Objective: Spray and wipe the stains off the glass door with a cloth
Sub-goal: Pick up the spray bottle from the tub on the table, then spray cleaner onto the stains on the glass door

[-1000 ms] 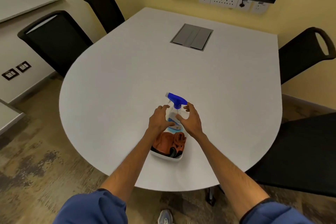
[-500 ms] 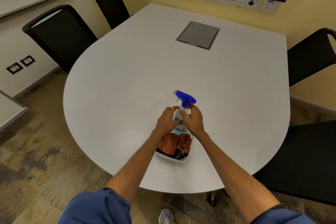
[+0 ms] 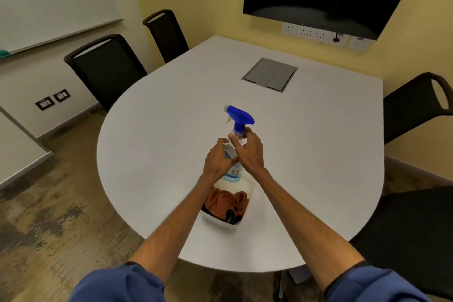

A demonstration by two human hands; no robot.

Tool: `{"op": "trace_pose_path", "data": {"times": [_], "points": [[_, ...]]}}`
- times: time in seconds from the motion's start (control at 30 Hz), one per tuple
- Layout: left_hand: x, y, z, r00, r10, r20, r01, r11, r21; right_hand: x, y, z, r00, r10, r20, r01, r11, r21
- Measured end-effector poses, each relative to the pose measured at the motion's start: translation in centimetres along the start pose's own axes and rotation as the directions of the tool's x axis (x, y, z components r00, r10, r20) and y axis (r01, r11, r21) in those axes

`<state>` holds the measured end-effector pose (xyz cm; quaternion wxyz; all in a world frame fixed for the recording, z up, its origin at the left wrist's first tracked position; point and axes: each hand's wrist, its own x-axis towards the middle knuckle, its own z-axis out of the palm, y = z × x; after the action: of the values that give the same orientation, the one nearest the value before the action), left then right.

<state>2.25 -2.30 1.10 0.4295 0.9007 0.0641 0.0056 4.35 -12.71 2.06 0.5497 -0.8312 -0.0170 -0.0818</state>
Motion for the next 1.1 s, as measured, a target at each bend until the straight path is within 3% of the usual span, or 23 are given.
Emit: {"op": "trace_pose_path", "data": {"times": [0.27, 0.53, 0.8, 0.9, 1.1], "points": [[-5.0, 1.4, -3.4, 0.969, -0.06, -0.24, 0.044, 0.997, -0.07, -2.2, -4.4, 0.2, 0.98, -0.157, 0.123, 0.152, 0.987, 0.048], [-12.3, 1.9, -7.4, 0.857, -0.181, -0.482, 0.137, 0.983, -0.126, -6.8, -9.2, 2.7, 0.922, -0.276, 0.27, 0.24, 0.958, 0.16], [-19.6, 0.7, -11.4, 0.6, -0.343, -0.723, 0.243, 0.939, -0.244, -12.7, -14.7, 6.0, 0.753, -0.419, 0.508, 0.309, 0.906, 0.29], [-23.2, -0.3, -12.6, 0.496, -0.408, -0.767, 0.27, 0.911, -0.31, -16.0, -16.6, 7.4, 0.668, -0.462, 0.584, 0.32, 0.886, 0.335], [-34.0, -3.1, -14.3, 0.356, -0.483, -0.8, 0.329, 0.866, -0.377, -26.4, -18.5, 8.8, 0.528, -0.529, 0.664, 0.294, 0.848, 0.441]]}}
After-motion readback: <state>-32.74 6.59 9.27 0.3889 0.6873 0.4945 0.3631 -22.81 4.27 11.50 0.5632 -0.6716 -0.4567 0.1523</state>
